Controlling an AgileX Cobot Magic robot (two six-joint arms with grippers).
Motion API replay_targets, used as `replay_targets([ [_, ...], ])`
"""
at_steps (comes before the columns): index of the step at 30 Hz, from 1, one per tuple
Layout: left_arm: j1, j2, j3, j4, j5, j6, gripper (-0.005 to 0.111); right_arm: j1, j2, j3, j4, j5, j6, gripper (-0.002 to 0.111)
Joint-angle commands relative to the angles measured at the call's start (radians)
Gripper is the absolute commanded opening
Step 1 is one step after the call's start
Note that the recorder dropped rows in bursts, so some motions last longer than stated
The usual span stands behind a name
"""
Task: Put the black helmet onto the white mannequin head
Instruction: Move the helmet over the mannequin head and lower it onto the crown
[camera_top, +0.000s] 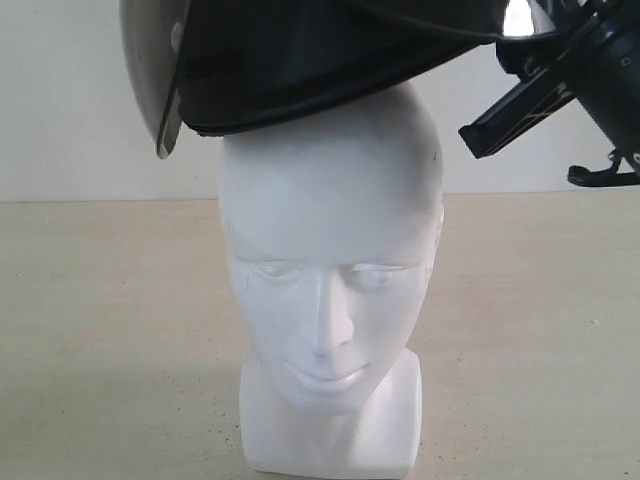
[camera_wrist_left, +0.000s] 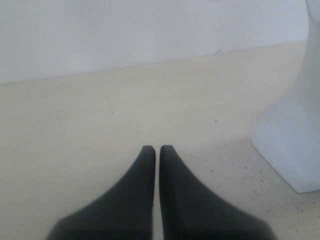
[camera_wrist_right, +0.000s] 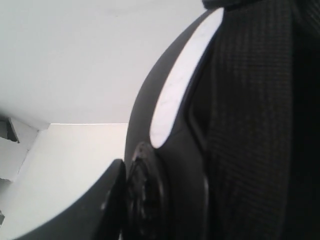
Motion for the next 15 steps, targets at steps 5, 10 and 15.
replay_targets([
  [5,-0.003,-0.003,0.004,-0.011,0.0,0.0,0.004,0.001,-0.022,0.012,0.003,-0.019,-0.092,0.0],
  [10,-0.003,-0.003,0.004,-0.011,0.0,0.0,0.004,0.001,-0.022,0.012,0.009,-0.019,-0.126,0.0],
  [15,-0.003,-0.003,0.004,-0.011,0.0,0.0,0.004,0.069,-0.022,0.012,0.108,0.064,-0.223,0.0],
])
